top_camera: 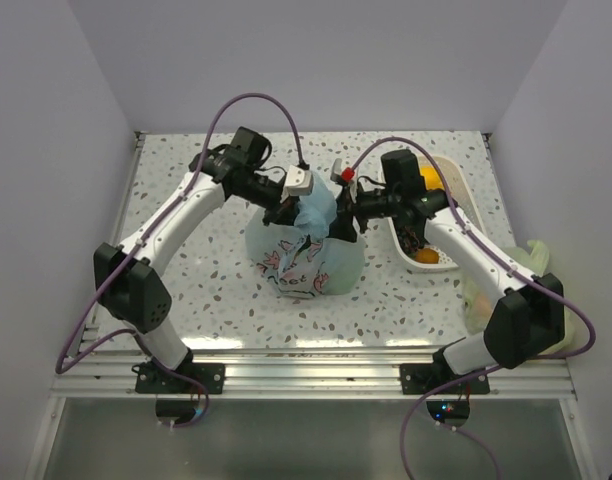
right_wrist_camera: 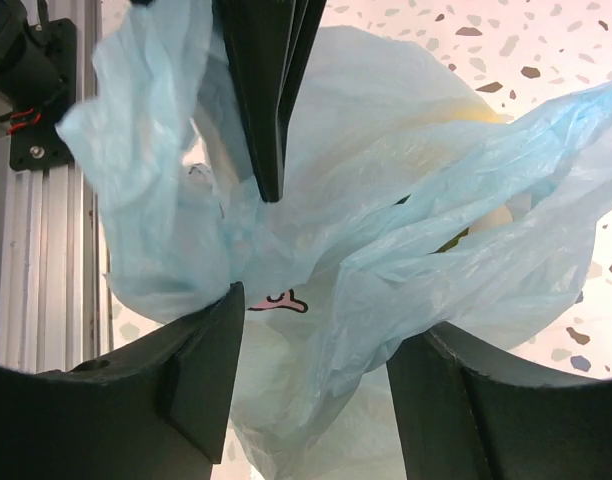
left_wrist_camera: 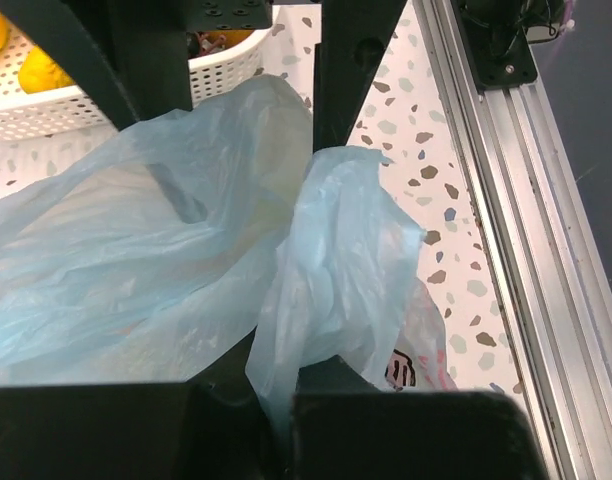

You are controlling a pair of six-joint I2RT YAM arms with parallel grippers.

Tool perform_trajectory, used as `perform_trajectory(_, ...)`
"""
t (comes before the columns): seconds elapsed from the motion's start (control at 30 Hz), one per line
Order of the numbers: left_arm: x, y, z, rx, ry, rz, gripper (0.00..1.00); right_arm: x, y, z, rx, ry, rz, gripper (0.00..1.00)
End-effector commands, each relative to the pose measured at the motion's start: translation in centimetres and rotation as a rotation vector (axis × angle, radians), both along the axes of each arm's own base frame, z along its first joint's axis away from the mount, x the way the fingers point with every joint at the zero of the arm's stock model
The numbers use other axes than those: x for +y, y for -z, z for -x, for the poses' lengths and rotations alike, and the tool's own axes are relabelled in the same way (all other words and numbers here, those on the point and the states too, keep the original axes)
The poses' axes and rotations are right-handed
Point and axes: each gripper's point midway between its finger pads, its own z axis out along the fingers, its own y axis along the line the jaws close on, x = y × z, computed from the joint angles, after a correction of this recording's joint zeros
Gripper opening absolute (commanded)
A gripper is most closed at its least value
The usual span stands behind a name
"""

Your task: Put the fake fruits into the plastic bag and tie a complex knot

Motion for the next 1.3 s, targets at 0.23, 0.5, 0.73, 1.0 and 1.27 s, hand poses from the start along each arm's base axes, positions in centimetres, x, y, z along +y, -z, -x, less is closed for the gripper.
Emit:
perform_trajectory(0.23, 1.5, -2.2, 1.0, -0.073, 0.052, 0.053, 0.0, -0.8, -2.3, -1.1, -0.064, 0.009, -0.037, 0.45)
perform_trajectory(0.5, 0.6, -6.0, -0.1, -0.037, -0.045, 0.252, 0.0, -0.3, -3.2, -1.1, -0.05, -0.015, -0.078, 0.44)
perform_trajectory(0.73, -1.0, -9.2, -0.6, 0.004, -0.183, 0.424, 0.0, 0.1, -3.5, -0.9, -0.016, -0.031, -0.096, 0.23)
perform_trajectory(1.0, -2.8, -5.4, -2.6, 0.071, -0.36, 0.346, 0.0, 0.8, -4.4, -0.3, -0.02, -0.079, -0.133, 0.37)
perform_trajectory(1.27, -3.3, -4.0, -3.0, 0.1, -0.354, 0.297, 0.0, 0.9, -4.0, 1.5, -0.002, -0.142, -0.149, 0.55)
